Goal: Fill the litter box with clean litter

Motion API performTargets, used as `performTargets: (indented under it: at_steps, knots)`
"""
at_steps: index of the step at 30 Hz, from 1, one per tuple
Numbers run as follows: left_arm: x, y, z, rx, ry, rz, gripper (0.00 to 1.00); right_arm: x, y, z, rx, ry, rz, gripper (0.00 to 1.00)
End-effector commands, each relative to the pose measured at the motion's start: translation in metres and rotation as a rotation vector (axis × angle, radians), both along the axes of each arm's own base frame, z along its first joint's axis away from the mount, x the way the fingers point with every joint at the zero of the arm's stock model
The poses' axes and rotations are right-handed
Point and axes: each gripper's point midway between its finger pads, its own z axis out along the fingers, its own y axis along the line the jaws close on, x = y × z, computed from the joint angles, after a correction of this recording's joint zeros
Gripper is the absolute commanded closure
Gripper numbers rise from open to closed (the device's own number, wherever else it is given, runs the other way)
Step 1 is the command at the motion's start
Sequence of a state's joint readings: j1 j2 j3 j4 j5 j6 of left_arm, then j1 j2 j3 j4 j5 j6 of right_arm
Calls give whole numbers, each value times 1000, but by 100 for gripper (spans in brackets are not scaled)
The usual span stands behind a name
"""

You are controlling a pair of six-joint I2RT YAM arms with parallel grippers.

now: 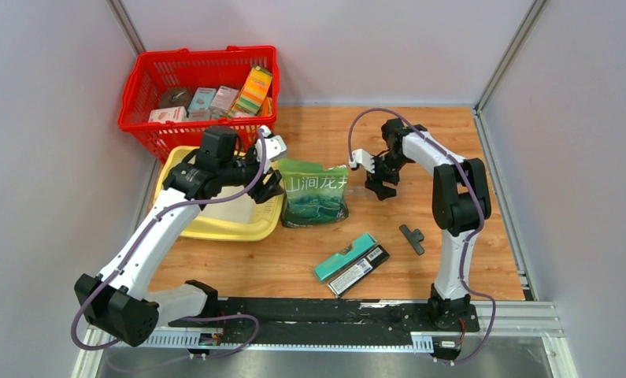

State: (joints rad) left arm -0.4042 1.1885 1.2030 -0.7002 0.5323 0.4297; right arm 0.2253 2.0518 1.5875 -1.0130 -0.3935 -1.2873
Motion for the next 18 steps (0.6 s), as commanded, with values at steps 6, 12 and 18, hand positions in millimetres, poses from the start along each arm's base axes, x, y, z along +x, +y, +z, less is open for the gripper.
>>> performTargets:
  at_steps: [6, 12, 18]
  knots:
    - [-3, 0, 26, -32, -65, -4, 29, -19, 7, -7, -6, 61, -85, 57]
    - [2, -11, 36, -116, -40, 17, 29, 12, -8, 44, 113, -20, -343, 78]
    - [11, -32, 65, -268, -15, 36, 30, -1, 2, 179, 528, 100, -527, 80]
